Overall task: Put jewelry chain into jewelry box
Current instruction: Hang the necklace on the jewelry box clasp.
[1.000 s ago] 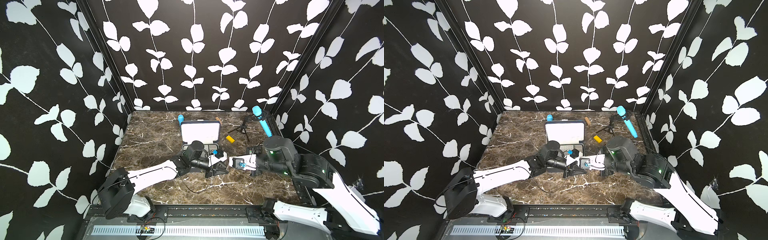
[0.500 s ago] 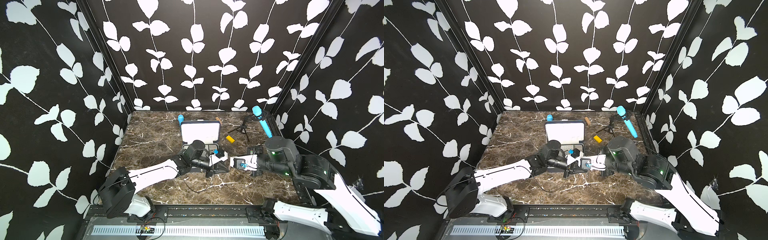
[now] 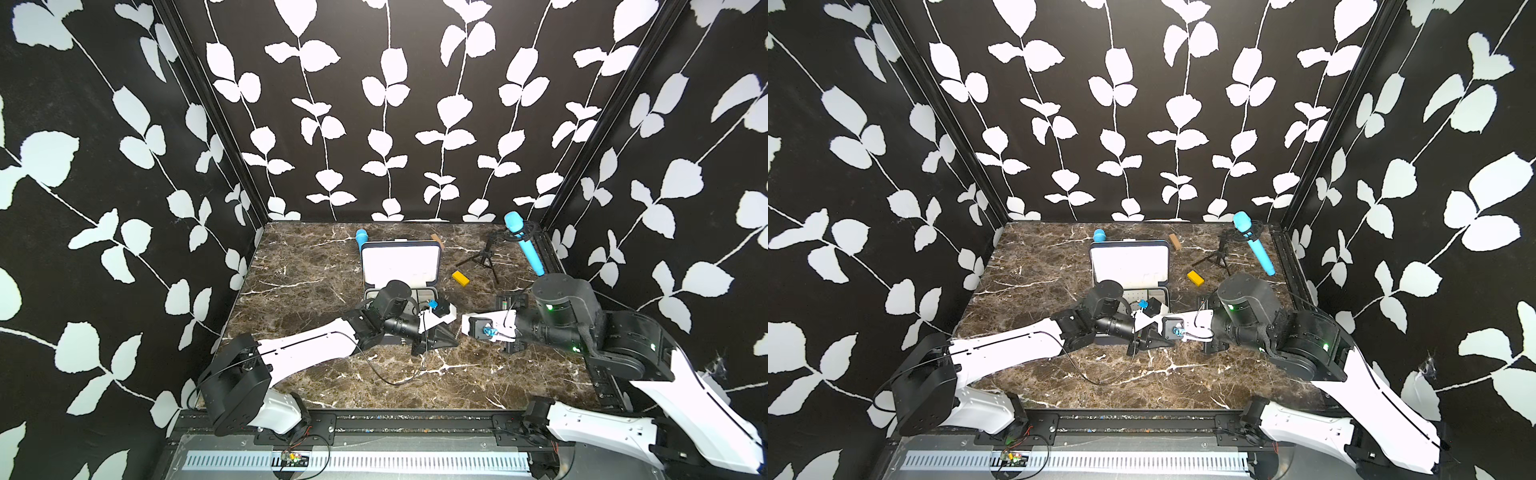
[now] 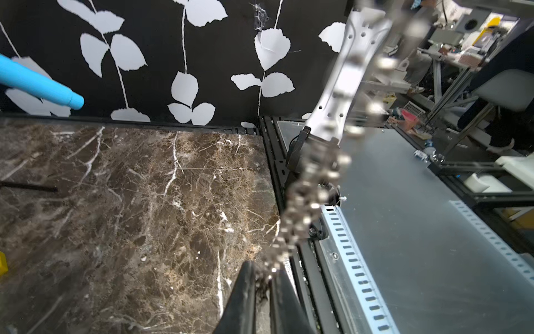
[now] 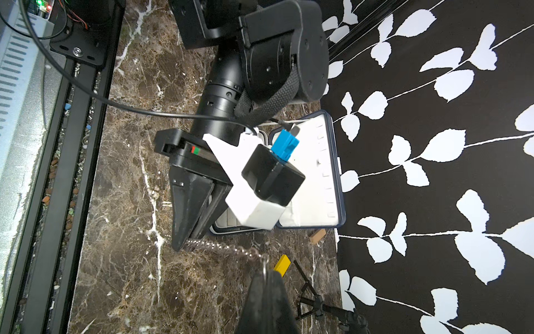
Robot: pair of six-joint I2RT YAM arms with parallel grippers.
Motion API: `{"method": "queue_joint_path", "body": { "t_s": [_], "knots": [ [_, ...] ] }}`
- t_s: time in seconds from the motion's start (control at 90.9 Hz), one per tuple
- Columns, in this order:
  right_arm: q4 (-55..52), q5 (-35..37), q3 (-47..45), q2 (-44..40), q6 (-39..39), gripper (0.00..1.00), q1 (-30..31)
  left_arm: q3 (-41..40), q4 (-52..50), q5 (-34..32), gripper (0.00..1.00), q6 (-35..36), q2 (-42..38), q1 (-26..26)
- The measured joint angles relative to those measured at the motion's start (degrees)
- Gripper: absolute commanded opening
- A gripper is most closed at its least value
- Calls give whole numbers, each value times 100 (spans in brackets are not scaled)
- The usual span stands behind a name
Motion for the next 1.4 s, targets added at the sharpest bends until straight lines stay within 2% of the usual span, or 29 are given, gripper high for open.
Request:
{"method": "queue_joint_path", "body": {
  "t_s": [0.121, 0.352, 0.517, 0.66, 0.825, 0.968, 1.21, 1.397],
  "knots": [
    [0, 0, 0, 0, 0, 0, 0, 28, -2, 9, 0, -13, 20, -4],
    [57, 2, -72, -44, 2, 0, 0, 72, -4, -28, 0, 9, 44, -7],
    [321, 101, -330, -120, 103, 0, 0, 72, -190, -330, 0, 2, -61, -7],
    [1019, 422, -776, -284, 391, 0, 2, 70, -748, -914, 0, 39, -627, -11],
    [2271, 964, -1622, -490, 973, 0, 0, 72, -1451, -1725, 0, 44, -1480, -13],
    [3359, 1331, -2236, -415, 1550, 0, 0, 81, -2052, -2498, 0, 7, -1882, -13],
    [5036, 1991, -2557, 289, 2570, 0, 0, 651, -2865, -4004, 0, -168, -1764, 94],
    [5895, 2328, -2568, 1071, 3355, 0, -105, 1139, -2946, -4784, 0, -444, -1344, 675]
  ]
}}
